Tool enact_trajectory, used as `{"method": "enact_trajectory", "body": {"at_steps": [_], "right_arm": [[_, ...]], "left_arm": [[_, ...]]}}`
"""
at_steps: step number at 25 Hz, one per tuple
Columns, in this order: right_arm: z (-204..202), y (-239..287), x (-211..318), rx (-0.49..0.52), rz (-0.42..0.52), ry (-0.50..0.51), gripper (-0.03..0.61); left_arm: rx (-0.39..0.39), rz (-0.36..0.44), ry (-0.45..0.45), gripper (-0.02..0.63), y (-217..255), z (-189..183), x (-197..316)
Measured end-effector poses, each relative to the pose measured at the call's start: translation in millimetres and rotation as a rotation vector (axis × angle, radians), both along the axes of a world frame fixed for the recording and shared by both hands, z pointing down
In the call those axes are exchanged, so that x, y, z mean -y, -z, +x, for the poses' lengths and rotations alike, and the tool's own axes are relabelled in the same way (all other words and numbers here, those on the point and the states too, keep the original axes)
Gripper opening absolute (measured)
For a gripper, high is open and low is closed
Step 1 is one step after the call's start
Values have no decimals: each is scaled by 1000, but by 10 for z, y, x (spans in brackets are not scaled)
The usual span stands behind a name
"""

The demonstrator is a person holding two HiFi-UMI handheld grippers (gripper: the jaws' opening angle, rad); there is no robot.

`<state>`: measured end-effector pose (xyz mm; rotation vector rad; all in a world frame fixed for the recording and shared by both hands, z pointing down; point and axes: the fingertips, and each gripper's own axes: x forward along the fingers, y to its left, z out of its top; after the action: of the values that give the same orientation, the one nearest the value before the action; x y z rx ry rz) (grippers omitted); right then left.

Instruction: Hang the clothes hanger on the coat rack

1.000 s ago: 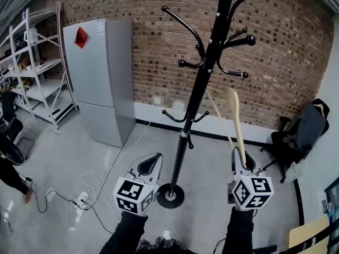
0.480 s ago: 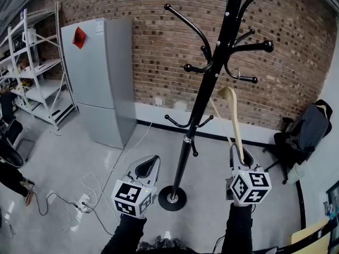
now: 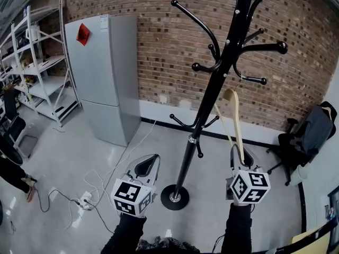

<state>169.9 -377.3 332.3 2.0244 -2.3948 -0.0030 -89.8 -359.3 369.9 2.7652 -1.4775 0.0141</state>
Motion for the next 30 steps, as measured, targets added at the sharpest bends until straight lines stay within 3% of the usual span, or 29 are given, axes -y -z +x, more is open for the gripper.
{"method": "enact_trajectory", "body": {"at_steps": [13,18,26,30], "right_arm": [[-14,76,-12,-20,41,9,55],[-31,172,-121,-71,65,11,145],[79,415,-595,-95,158,-9,172],[218,528,-859,-49,214,-28,170]], "left_arm": [[4,-1,-12,3,18,17,-49],[8,2,-27,3,53,87,-77],[13,15,-61,3,52,259,-205],[13,21,-81,3,75,402,-312]]}}
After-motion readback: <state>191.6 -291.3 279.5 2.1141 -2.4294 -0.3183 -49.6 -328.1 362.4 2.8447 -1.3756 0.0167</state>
